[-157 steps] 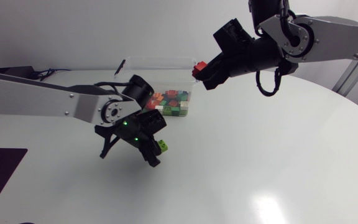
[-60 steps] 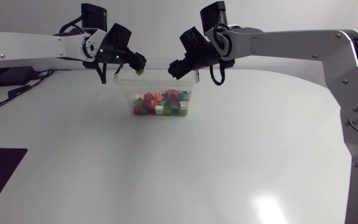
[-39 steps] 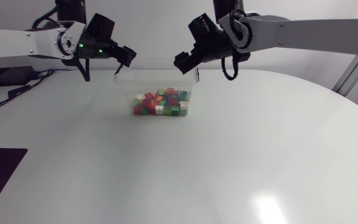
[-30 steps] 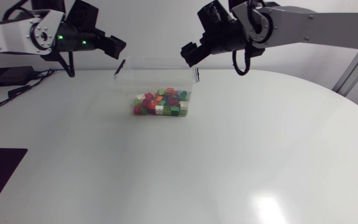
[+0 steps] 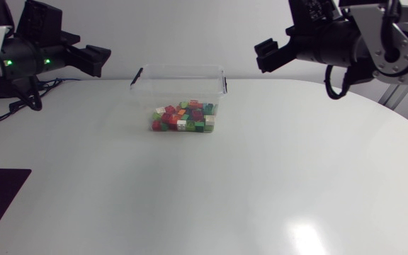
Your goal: Place the duplo bricks in the container
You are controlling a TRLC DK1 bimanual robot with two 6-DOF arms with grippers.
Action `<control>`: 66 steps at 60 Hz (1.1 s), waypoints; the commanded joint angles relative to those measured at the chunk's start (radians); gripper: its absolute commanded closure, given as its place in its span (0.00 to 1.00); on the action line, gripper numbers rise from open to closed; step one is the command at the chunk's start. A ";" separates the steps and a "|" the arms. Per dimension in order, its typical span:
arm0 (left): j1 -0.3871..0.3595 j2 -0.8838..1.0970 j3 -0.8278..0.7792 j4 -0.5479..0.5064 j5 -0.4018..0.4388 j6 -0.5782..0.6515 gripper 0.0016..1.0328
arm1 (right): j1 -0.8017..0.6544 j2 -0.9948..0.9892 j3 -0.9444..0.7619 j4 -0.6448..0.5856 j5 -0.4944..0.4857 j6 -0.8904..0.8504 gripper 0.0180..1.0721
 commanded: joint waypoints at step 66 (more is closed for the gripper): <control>0.153 -0.790 -0.647 0.077 -0.009 -0.038 0.04 | -0.167 -0.908 -0.659 -0.025 0.148 -0.023 0.05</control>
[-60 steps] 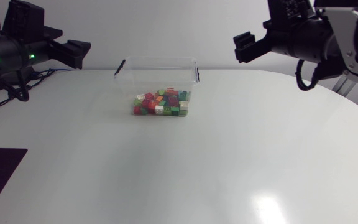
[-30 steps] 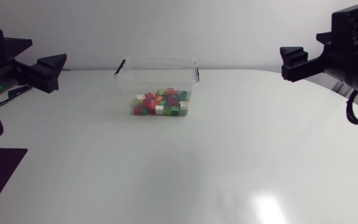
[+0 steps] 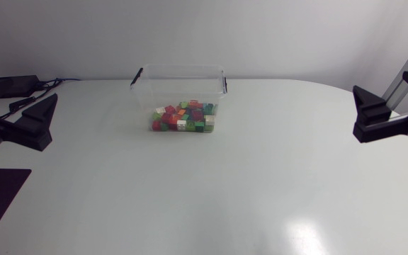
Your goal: Place the duplo bricks in the container
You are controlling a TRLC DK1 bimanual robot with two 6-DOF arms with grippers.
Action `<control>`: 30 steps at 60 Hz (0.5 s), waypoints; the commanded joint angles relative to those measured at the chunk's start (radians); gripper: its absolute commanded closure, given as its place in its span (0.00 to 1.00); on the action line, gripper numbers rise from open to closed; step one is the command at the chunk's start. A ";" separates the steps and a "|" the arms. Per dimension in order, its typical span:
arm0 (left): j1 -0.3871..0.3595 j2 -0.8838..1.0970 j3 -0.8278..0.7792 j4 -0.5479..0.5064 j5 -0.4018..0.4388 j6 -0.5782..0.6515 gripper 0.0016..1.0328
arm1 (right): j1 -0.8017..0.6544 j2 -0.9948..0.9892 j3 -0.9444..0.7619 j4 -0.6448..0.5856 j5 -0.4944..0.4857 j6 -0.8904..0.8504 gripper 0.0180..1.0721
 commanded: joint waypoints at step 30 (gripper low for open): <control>-0.041 -0.303 -0.247 -0.068 -0.093 -0.186 0.04 | -0.085 -0.297 -0.280 -0.018 -0.079 0.155 0.05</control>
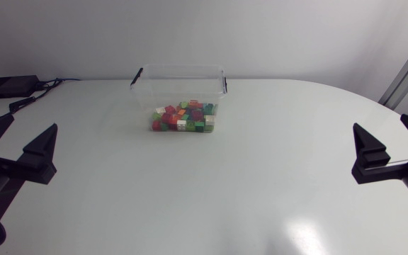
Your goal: Place the duplo bricks in the container
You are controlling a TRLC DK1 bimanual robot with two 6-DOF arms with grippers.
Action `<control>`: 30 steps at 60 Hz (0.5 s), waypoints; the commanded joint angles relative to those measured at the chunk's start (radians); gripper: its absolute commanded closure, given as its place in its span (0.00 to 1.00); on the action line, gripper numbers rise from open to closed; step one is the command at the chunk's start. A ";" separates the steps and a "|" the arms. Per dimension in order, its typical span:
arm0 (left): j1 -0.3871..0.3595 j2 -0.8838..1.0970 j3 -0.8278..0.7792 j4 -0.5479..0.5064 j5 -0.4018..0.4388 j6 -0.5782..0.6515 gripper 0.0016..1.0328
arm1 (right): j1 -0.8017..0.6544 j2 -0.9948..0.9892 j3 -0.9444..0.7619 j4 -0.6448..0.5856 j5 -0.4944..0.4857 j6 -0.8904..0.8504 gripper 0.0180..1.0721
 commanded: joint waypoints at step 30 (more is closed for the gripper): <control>-0.072 -0.298 -0.252 -0.081 -0.115 -0.218 0.04 | -0.109 -0.248 -0.302 0.047 -0.119 0.234 0.05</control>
